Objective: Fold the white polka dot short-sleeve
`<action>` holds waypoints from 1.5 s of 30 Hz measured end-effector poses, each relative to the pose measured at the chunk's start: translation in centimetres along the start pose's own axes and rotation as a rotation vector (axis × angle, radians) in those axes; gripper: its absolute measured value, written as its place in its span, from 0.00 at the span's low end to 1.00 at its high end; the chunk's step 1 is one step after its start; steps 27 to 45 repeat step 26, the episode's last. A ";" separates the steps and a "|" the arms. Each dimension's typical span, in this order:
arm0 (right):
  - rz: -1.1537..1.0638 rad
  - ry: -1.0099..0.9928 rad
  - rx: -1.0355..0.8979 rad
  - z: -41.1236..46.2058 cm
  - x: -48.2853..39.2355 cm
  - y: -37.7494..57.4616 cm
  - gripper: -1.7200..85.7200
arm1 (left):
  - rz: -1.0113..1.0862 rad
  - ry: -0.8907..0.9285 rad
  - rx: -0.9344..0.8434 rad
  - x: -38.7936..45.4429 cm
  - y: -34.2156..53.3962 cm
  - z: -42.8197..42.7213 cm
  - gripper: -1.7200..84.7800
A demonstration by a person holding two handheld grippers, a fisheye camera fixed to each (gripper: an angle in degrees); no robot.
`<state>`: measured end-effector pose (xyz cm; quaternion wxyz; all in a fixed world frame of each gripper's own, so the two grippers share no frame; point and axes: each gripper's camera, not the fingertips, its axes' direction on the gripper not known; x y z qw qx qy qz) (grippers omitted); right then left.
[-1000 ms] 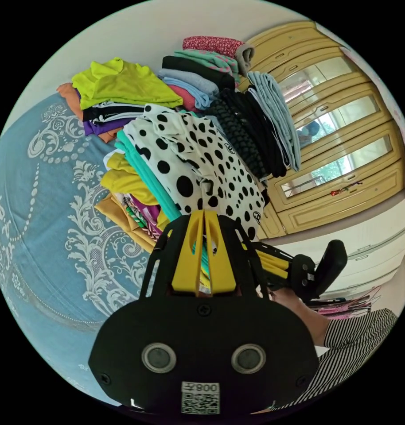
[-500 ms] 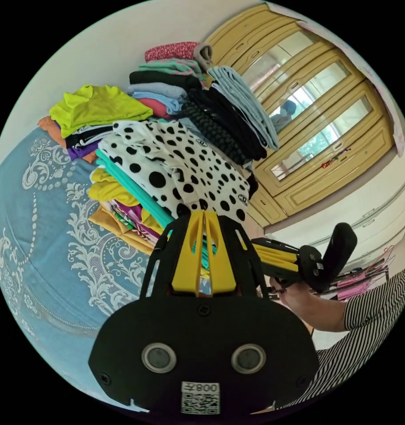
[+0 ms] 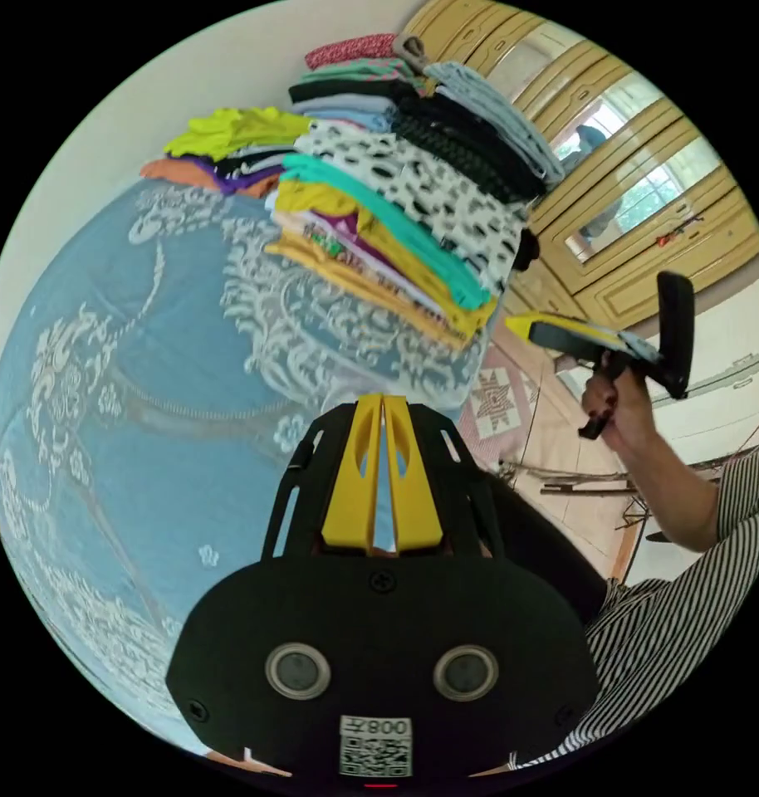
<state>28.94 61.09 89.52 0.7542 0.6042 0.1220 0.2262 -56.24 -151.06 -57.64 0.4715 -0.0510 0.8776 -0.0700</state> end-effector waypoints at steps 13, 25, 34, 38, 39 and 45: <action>-0.085 0.100 -0.229 10.5 -7.1 -4.6 0.02 | -0.011 -0.124 -0.122 -1.9 9.4 0.9 0.02; -0.182 -0.045 -0.110 8.7 -12.5 -17.3 0.04 | -0.014 0.023 -0.053 -7.3 15.2 -1.6 0.02; -0.219 -0.038 -0.063 8.2 -13.3 -20.3 0.04 | -0.005 0.021 -0.048 -7.6 15.8 -1.9 0.02; -0.219 -0.038 -0.063 8.2 -13.3 -20.3 0.04 | -0.005 0.021 -0.048 -7.6 15.8 -1.9 0.02; -0.219 -0.038 -0.063 8.2 -13.3 -20.3 0.04 | -0.005 0.021 -0.048 -7.6 15.8 -1.9 0.02; -0.219 -0.038 -0.063 8.2 -13.3 -20.3 0.04 | -0.005 0.021 -0.048 -7.6 15.8 -1.9 0.02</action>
